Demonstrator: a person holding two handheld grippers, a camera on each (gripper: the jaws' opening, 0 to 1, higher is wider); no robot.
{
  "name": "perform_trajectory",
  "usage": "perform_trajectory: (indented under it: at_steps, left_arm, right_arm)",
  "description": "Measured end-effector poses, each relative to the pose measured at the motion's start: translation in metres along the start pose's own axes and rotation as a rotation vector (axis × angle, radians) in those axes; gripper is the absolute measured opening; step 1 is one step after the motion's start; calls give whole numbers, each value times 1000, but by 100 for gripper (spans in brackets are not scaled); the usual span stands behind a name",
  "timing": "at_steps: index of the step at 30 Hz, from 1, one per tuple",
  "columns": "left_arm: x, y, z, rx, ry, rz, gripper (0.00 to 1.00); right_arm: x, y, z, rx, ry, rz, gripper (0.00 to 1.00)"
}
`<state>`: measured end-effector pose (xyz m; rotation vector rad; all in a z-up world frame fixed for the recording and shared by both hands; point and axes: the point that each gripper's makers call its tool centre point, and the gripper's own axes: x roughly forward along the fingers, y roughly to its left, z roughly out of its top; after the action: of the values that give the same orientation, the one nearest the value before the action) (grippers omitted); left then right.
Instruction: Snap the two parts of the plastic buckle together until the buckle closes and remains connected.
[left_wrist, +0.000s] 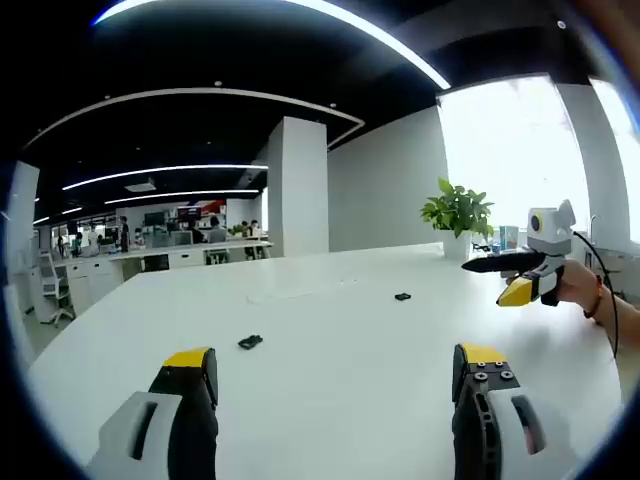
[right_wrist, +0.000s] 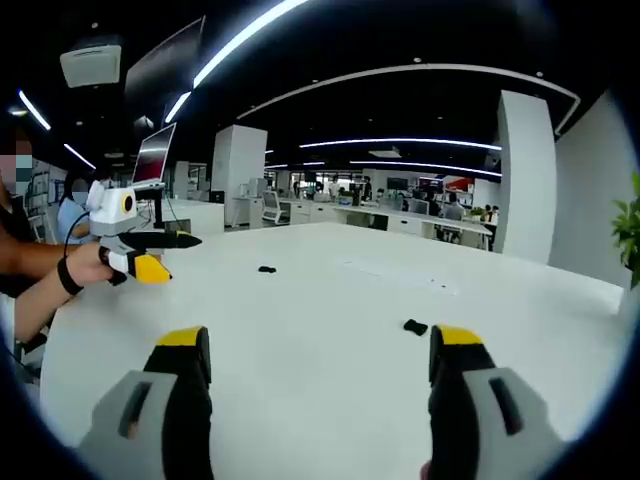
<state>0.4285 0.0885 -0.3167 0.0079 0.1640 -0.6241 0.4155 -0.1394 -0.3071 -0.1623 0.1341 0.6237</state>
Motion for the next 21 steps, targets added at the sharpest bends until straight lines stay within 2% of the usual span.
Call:
perform_trajectory:
  at_steps: [7,13,16,21]
  left_arm:
    - [-1,-4,-2,1,4,4,99]
    - [0,-1,-1,3,5,2,99]
    - [1,7,-1,0,7,9,99]
    - [-2,2,0,4,5,7,99]
  right_arm:
    - [1,-2,0,-6,3,-5,90]
    - [1,0,-2,-13,13,1,90]
    - [0,2,1,-9,-3,0,90]
    - [-1,2,-1,-13,8,-5,90]
